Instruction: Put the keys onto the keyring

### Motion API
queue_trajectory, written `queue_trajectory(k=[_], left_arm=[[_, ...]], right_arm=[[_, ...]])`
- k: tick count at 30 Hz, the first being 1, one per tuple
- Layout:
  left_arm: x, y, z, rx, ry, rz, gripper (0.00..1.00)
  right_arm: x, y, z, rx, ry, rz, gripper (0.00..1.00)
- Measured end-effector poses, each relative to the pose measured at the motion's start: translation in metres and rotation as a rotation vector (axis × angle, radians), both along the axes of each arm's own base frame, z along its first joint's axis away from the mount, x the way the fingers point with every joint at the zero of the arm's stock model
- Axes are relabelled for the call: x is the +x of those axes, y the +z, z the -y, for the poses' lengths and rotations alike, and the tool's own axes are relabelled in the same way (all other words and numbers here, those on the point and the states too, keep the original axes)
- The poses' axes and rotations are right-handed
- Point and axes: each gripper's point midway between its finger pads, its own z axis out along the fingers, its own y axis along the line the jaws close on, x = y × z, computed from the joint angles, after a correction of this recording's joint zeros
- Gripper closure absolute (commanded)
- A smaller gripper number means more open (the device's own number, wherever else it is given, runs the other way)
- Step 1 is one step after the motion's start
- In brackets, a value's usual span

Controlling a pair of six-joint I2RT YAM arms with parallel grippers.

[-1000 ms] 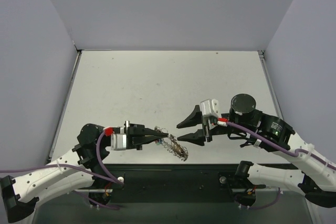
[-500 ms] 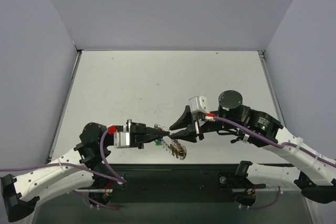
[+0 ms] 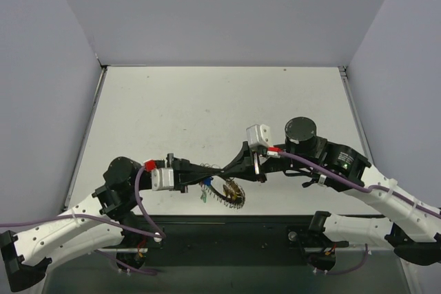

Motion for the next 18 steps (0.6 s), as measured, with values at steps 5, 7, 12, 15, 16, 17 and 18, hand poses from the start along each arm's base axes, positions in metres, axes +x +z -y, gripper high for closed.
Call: queue_trajectory(k=[5, 7, 12, 15, 16, 17, 18], left_arm=[[0.008, 0.012, -0.004, 0.07, 0.056, -0.021, 0.58], [0.011, 0.025, -0.008, 0.071, 0.087, -0.012, 0.5], [0.014, 0.052, -0.025, 0.091, 0.159, -0.012, 0.41], [0.016, 0.062, -0.031, 0.131, 0.184, -0.03, 0.41], [0.016, 0.065, -0.031, 0.147, 0.187, -0.039, 0.41], [0.017, 0.067, -0.03, 0.171, 0.189, -0.052, 0.42], [0.019, 0.066, -0.028, 0.203, 0.19, -0.069, 0.43]], right_arm=[[0.008, 0.009, -0.002, -0.019, -0.034, 0.01, 1.0], [0.011, 0.006, 0.0, -0.049, -0.049, 0.002, 1.0], [0.015, -0.012, 0.006, -0.151, -0.075, -0.022, 1.0], [0.017, -0.018, 0.008, -0.193, -0.084, -0.027, 1.0], [0.017, -0.019, 0.009, -0.202, -0.086, -0.026, 1.0], [0.017, -0.018, 0.01, -0.209, -0.086, -0.025, 1.0], [0.017, -0.017, 0.011, -0.213, -0.087, -0.024, 1.0]])
